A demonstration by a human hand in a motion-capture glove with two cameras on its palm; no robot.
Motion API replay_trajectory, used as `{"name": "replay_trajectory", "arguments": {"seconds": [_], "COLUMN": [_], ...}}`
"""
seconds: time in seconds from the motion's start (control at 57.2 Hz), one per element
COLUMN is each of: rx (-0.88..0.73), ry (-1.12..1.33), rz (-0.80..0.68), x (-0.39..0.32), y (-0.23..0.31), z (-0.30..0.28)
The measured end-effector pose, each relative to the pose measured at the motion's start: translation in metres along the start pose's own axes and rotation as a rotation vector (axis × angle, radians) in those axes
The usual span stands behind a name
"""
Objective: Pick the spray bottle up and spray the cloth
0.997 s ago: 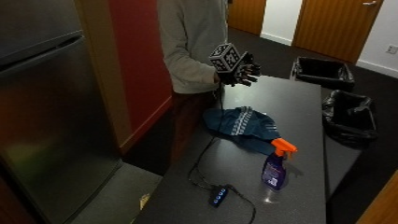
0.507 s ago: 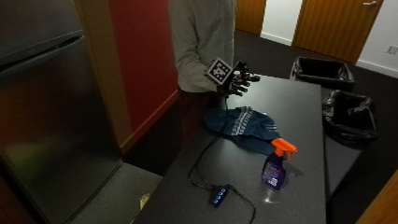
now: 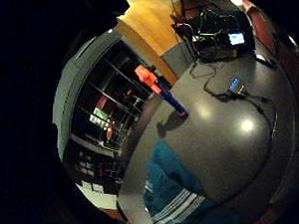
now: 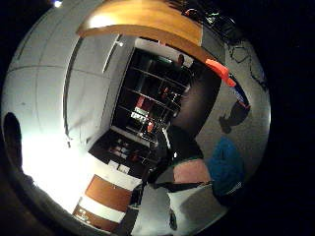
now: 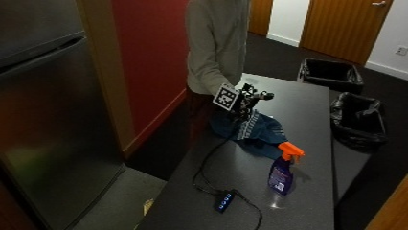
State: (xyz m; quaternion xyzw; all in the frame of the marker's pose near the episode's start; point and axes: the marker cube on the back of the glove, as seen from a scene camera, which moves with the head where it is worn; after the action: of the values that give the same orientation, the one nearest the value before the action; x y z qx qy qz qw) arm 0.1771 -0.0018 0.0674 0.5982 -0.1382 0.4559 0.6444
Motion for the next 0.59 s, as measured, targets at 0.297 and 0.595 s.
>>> {"name": "replay_trajectory", "arguments": {"seconds": [0.297,0.595], "rx": [0.108,0.14], "ry": [-0.095,-0.154], "rz": [0.068,0.433], "x": [0.041,0.073], "y": [-0.013,-0.041], "z": [0.055,0.108]}}
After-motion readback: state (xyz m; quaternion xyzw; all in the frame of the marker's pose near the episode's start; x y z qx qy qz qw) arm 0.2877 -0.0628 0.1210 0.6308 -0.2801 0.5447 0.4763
